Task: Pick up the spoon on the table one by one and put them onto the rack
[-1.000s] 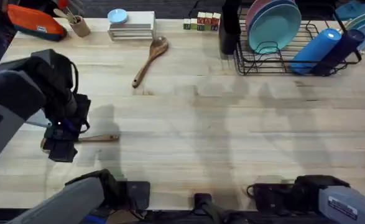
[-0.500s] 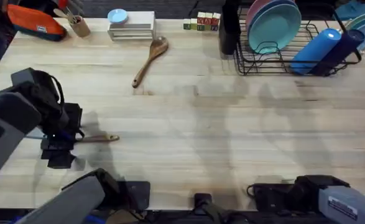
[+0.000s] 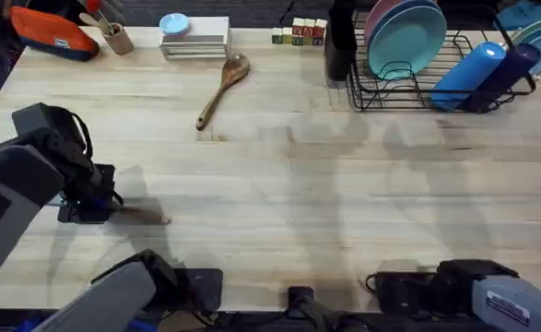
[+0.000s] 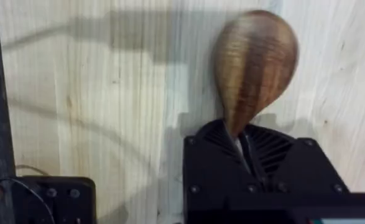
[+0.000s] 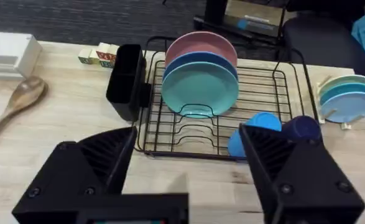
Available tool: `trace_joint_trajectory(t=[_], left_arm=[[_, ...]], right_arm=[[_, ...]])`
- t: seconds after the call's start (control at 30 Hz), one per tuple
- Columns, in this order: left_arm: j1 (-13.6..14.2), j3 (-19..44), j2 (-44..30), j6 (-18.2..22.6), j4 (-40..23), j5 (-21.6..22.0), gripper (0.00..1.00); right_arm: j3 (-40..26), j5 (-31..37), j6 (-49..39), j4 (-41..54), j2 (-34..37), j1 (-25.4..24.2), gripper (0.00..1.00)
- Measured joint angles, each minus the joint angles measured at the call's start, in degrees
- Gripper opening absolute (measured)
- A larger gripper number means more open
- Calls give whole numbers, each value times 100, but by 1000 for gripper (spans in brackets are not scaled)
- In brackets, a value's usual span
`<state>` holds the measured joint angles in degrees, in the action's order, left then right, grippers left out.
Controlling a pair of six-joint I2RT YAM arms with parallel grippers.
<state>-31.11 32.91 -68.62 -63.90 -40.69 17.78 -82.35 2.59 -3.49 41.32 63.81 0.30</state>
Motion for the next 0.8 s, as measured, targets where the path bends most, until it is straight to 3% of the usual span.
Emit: trace_joint_trajectory(t=[0.5,0.67,0.8], left_arm=[[-33,7,0,16,20,-59,49],[-33,48,-4,260,-21,-124,47],[-27,230,-106,517,-230,-439,44]], right_arm=[[0,-2,2,-5,94,0,996],[0,0,0,-41,136,0,996],[0,0,2,-50,136,0,996]])
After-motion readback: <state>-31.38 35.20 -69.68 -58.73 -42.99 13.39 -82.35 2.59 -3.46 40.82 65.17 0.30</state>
